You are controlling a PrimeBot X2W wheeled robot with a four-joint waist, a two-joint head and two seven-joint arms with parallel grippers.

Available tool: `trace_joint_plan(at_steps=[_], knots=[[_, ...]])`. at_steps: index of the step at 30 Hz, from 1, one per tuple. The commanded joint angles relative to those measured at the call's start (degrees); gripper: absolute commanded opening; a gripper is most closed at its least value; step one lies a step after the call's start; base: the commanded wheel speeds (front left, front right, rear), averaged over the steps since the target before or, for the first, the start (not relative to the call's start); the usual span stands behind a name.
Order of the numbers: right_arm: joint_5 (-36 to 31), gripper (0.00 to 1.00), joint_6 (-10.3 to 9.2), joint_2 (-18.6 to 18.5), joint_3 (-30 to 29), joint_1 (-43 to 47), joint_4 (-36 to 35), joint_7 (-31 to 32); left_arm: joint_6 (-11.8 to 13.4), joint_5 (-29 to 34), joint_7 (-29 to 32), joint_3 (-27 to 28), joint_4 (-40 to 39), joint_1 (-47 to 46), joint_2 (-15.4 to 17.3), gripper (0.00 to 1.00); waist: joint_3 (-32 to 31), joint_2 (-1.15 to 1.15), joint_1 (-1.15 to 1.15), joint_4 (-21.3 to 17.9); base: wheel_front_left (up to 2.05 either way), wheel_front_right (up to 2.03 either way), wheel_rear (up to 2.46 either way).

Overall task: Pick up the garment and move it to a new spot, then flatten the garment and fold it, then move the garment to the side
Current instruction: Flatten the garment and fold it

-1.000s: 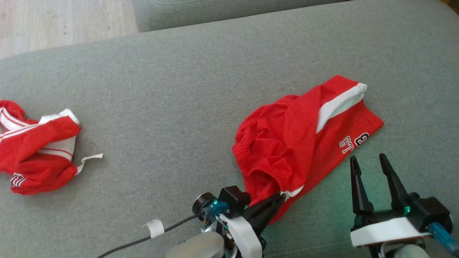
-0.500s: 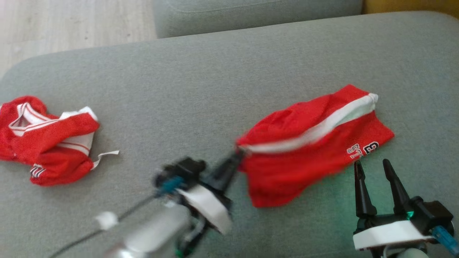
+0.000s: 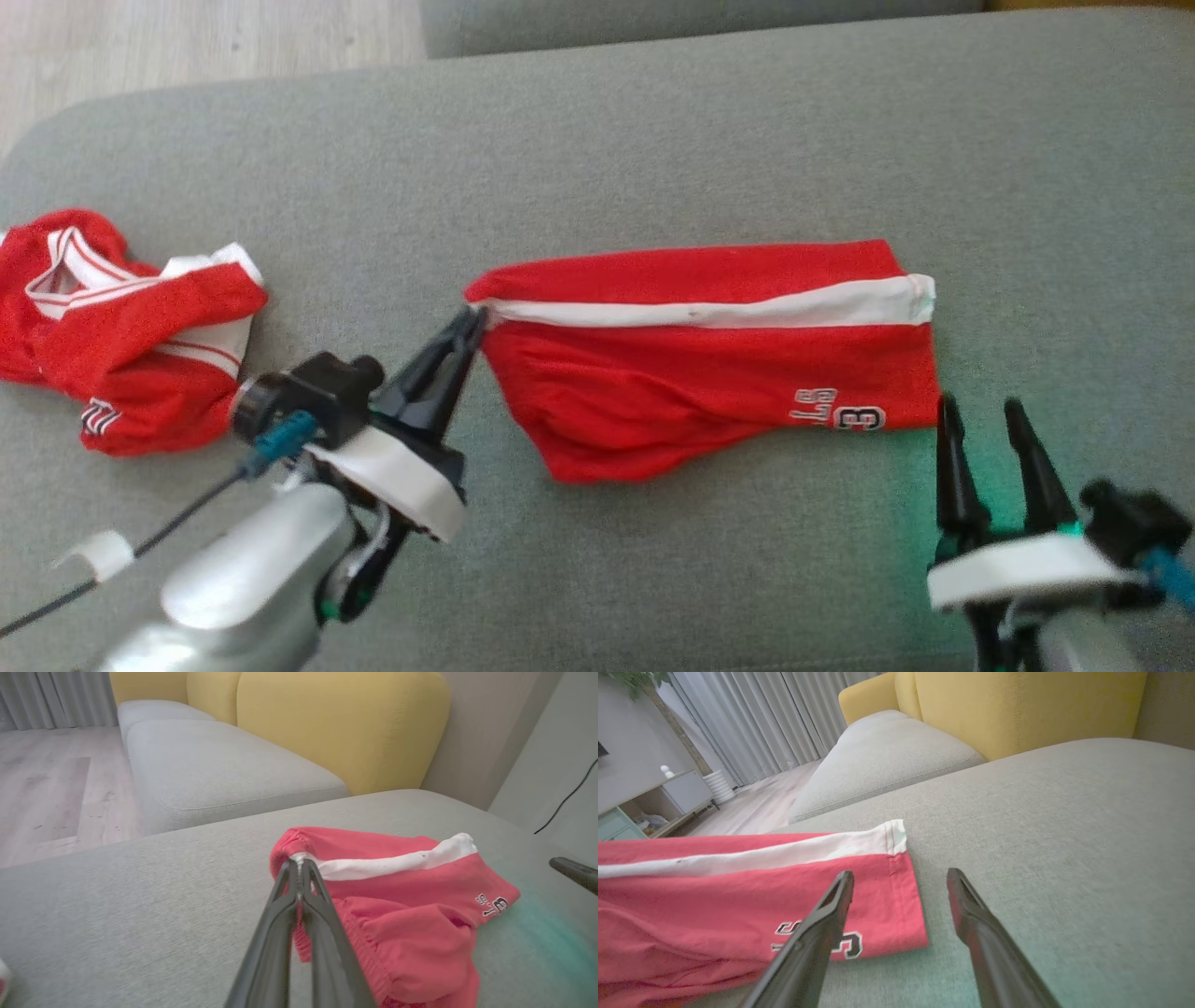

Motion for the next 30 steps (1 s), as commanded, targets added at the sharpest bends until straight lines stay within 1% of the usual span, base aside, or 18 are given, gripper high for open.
trace_joint_plan(at_steps=[1, 4, 7, 10, 15, 22, 30], knots=[[1.64, 1.00, -0.04, -1.99, 1.72, -3.25, -0.54, -0.22, 0.47, 0.56, -0.02, 3.02, -1.60, -3.58, 2.54, 0.00, 0.59, 0.00, 0.00, 0.38, 0.00, 0.00, 0.00], [6.30, 1.00, -0.04, -5.04, 4.38, -6.55, 2.36, -0.22, 1.15, 1.00, 0.34, 3.46, -1.45, -4.16, 4.02, 0.00, 1.51, 0.00, 0.00, 0.94, 0.00, 0.00, 0.00], [12.03, 1.00, -0.04, -8.20, 9.20, -9.63, 5.15, -0.22, 1.49, 1.24, 0.50, 3.85, -1.15, -4.71, 5.04, 0.00, 2.29, 0.00, 0.00, 1.47, 0.00, 0.00, 0.00], [17.63, 1.00, -0.04, -11.45, 14.99, -12.75, 6.70, -0.22, 1.37, 1.28, 0.66, 4.06, -0.81, -5.30, 5.60, 0.00, 3.02, 0.00, 0.00, 2.05, 0.00, 0.00, 0.00], [23.78, 1.00, -0.04, -15.37, 21.30, -16.72, 7.76, -0.22, 1.19, 1.47, 0.71, 4.07, -0.53, -6.19, 5.61, 0.00, 4.06, 0.00, 0.00, 3.16, 0.00, 0.00, 0.00], [28.62, 1.00, -0.04, -17.72, 27.39, -20.23, 9.53, -0.22, 1.09, 1.67, 0.54, 3.95, -0.29, -7.06, 4.94, 0.00, 5.11, 0.00, 0.00, 4.49, 0.00, 0.00, 0.00], [31.17, 1.00, -0.04, -18.51, 30.59, -22.52, 10.56, -0.22, 1.03, 1.69, 0.40, 3.88, -0.16, -7.54, 4.70, 0.00, 5.75, 0.00, 0.00, 5.16, 0.00, 0.00, 0.00]])
